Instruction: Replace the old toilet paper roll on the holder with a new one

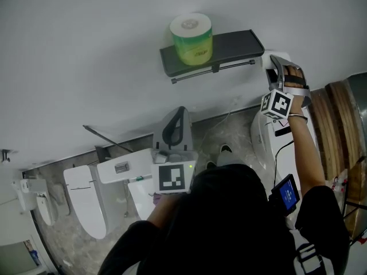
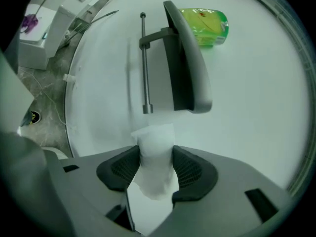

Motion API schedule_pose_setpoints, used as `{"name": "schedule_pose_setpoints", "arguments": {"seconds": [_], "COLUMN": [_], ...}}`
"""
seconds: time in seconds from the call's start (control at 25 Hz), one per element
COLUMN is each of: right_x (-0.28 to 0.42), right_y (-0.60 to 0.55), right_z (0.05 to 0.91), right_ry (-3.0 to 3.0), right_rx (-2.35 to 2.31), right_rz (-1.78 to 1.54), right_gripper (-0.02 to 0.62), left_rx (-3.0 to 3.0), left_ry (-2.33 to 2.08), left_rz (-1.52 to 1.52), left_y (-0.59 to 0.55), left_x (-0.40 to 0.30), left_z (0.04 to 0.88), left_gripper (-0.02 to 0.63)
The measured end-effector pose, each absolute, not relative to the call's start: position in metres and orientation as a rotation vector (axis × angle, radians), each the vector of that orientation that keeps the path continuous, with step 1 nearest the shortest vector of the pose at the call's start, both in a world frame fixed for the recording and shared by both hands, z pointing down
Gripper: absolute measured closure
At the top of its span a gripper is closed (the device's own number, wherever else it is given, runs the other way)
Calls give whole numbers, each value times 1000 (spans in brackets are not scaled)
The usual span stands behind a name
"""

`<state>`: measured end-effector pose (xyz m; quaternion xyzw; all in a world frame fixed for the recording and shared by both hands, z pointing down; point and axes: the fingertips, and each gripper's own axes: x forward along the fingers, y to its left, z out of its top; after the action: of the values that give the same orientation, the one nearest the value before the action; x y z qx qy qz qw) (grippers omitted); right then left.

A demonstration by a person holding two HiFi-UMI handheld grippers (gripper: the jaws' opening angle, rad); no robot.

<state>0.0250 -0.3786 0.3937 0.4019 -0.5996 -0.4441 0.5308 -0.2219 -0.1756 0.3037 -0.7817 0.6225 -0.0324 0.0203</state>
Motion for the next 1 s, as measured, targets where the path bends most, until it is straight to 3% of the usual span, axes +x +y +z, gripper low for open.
{"name": "schedule_pose_setpoints", "arguments": {"seconds": [0.2, 0.48, 0.8, 1.0], "right_x": [31, -29, -76, -84], "right_y": [-377, -348, -359, -365], "right_z": [330, 218, 205, 226], "right_ry": [-1442, -1894, -2888, -2848], "right_rx": [1078, 1264, 1351, 1390], "right_rz": [-1137, -1153, -49, 11], "right_gripper": [376, 376, 376, 376], "left_rx": [-2441, -2438, -2420, -2413], "left_ry": [1916, 1900, 1917, 1955], "left_rz": [-104, -96, -100, -110], "left_y": [-177, -181, -178, -174], "left_x": [-217, -211, -215, -225], "left_z": [306, 303, 300, 304], "left_gripper": [592, 592, 592, 592]}}
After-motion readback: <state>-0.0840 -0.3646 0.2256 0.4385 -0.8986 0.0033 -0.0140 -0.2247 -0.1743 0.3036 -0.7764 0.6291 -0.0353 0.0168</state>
